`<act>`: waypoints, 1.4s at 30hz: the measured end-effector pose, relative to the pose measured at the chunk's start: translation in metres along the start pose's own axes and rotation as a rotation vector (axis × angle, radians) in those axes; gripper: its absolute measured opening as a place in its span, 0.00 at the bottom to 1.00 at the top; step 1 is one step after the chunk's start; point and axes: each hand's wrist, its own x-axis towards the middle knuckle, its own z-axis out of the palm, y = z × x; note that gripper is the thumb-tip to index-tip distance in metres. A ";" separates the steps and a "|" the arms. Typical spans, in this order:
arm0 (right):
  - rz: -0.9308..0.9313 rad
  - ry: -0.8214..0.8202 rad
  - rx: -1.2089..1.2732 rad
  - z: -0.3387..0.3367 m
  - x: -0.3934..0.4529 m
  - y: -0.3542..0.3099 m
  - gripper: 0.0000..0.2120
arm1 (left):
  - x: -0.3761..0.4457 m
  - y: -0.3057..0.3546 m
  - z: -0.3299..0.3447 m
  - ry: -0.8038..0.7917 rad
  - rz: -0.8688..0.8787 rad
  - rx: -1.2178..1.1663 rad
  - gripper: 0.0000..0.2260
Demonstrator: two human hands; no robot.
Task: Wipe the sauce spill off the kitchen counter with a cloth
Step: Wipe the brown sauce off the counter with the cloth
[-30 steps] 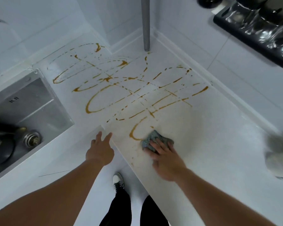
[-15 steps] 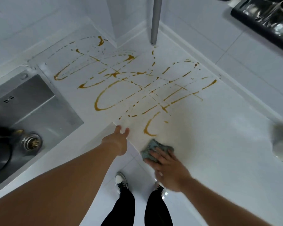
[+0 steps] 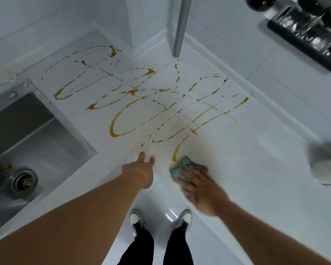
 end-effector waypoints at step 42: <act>-0.066 -0.021 0.022 -0.018 0.065 0.000 0.29 | 0.008 -0.013 0.002 0.102 0.007 -0.255 0.29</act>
